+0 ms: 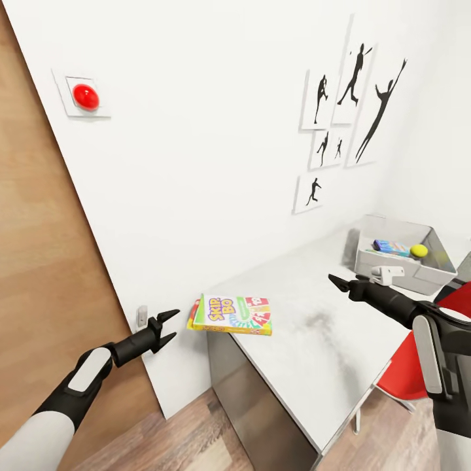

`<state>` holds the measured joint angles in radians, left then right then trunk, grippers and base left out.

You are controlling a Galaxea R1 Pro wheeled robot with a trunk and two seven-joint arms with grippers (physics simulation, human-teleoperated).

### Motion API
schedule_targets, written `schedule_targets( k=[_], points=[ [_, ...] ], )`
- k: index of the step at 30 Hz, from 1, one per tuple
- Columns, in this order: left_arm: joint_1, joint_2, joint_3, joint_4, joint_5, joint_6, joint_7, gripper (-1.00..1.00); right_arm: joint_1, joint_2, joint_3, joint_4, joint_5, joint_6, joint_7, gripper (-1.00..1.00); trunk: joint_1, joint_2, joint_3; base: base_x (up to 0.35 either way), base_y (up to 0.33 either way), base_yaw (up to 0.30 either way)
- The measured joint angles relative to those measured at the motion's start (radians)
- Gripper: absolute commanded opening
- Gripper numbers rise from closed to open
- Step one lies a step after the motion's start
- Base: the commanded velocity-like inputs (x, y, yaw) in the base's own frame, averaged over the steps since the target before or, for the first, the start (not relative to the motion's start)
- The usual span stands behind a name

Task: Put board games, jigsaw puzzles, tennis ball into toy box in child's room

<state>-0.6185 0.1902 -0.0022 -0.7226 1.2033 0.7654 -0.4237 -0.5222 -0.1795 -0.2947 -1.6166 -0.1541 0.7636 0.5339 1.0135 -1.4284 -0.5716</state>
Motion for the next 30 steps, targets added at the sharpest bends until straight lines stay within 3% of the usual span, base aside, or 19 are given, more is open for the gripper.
schedule_targets(
  k=[16, 21, 30],
  points=[
    [-0.031, 0.009, 0.004, 0.135, 0.001, -0.041, 0.001, 1.00, 0.000, 0.000, 0.000, 0.000, 0.000, 0.000, 0.000, 1.00, 0.000, 0.000, 0.000, 0.000, 0.000, -0.010],
    [-0.055, 0.009, 0.003, 0.182, 0.000, -0.047, 0.000, 1.00, 0.000, 0.000, -0.001, 0.000, -0.001, 0.000, 0.000, 1.00, 0.000, 0.000, 0.000, 0.000, 0.000, -0.199],
    [-0.060, 0.008, 0.002, 0.191, 0.000, -0.048, -0.003, 1.00, 0.000, 0.000, -0.003, 0.000, 0.000, 0.000, 0.000, 1.00, 0.000, 0.000, 0.000, 0.000, 0.000, -0.221]
  ],
)
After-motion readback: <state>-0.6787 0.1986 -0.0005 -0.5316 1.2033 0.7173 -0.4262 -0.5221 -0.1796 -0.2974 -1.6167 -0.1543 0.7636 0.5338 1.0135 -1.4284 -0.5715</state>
